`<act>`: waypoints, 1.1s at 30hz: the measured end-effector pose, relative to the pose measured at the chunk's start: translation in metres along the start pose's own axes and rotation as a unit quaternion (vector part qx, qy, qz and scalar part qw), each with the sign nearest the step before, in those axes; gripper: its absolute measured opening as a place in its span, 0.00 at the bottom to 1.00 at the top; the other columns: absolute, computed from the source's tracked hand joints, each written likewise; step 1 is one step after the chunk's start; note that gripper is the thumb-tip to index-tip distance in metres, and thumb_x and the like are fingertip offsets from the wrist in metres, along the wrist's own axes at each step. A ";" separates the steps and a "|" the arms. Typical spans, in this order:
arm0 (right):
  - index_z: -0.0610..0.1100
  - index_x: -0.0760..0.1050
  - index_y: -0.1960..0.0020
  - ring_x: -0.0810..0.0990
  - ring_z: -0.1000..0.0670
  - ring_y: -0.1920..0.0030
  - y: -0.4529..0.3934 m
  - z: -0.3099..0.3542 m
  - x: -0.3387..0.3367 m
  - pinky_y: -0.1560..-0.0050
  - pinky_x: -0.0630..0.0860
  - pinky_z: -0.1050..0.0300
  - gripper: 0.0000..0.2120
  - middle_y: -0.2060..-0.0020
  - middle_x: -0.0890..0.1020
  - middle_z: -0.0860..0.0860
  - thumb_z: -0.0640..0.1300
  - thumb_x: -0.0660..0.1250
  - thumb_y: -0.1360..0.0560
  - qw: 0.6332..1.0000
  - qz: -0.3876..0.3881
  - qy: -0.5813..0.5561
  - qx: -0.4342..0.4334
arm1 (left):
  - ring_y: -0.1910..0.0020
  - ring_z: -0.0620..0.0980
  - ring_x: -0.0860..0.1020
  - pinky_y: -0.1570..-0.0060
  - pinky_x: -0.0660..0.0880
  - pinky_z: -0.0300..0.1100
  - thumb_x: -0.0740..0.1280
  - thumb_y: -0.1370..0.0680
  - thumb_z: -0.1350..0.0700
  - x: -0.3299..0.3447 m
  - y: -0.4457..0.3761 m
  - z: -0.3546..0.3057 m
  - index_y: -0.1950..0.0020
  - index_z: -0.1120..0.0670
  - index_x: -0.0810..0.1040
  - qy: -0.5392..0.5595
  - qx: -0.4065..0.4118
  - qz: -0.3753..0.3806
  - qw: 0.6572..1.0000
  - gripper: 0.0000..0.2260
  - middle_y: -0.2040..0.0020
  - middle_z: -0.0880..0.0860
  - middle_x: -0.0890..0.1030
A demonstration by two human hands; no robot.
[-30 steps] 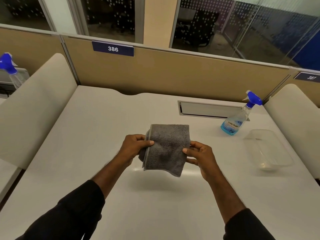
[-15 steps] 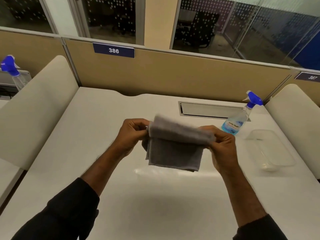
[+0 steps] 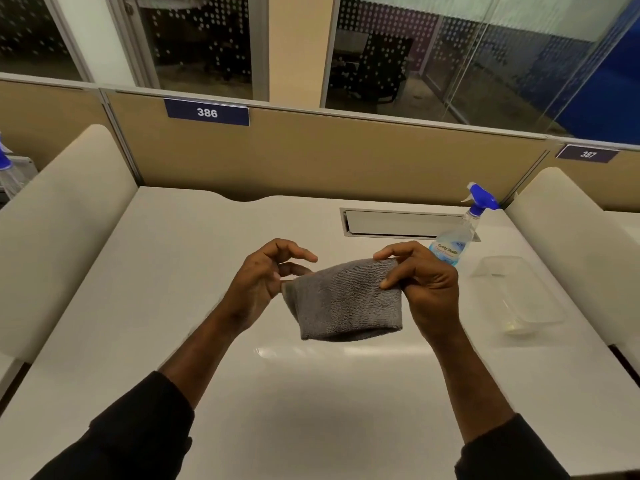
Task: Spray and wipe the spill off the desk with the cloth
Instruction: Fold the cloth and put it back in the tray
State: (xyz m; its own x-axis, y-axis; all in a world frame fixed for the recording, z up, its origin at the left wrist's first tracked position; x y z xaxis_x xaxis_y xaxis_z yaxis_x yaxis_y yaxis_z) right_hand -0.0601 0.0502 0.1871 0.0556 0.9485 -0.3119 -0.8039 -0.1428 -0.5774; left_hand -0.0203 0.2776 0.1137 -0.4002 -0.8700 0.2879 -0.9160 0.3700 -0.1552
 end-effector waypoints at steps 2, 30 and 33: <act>0.42 0.82 0.63 0.82 0.56 0.46 -0.002 0.005 0.008 0.46 0.79 0.61 0.18 0.50 0.83 0.50 0.21 0.64 0.33 0.999 0.035 0.009 -0.015 | 0.46 0.62 0.80 0.44 0.78 0.57 0.55 0.25 0.61 0.007 -0.003 -0.012 0.41 0.61 0.74 -0.061 0.019 0.013 0.998 0.15 0.41 0.61 0.80; 0.70 0.53 0.24 0.83 0.55 0.49 0.025 -0.039 0.031 0.48 0.74 0.75 0.45 0.53 0.82 0.60 0.54 0.78 0.30 0.982 0.055 0.074 0.163 | 0.46 0.46 0.80 0.48 0.81 0.41 0.75 0.33 0.41 0.048 -0.017 0.004 0.38 0.45 0.76 -0.348 -0.055 0.106 0.930 0.25 0.45 0.44 0.80; 0.70 0.51 0.22 0.83 0.55 0.48 0.022 -0.045 0.032 0.46 0.74 0.75 0.48 0.56 0.82 0.57 0.49 0.78 0.29 0.983 0.088 0.087 0.139 | 0.47 0.46 0.80 0.48 0.80 0.41 0.75 0.34 0.39 0.064 -0.029 0.005 0.33 0.47 0.75 -0.459 -0.052 0.162 0.872 0.31 0.43 0.47 0.81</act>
State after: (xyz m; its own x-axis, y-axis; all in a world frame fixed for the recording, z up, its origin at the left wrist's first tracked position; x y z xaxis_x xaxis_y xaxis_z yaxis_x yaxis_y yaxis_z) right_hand -0.0495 0.0648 0.1300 -0.0180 0.8501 -0.5263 -0.9395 -0.1945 -0.2820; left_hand -0.0186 0.2097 0.1316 -0.4905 -0.5904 -0.6410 -0.7754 0.6314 0.0118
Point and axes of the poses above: each hand's wrist, its own y-axis away from the middle knuckle, its own x-axis out of the palm, z = x × y, the point moved 8 cm from there along -y, towards the middle knuckle
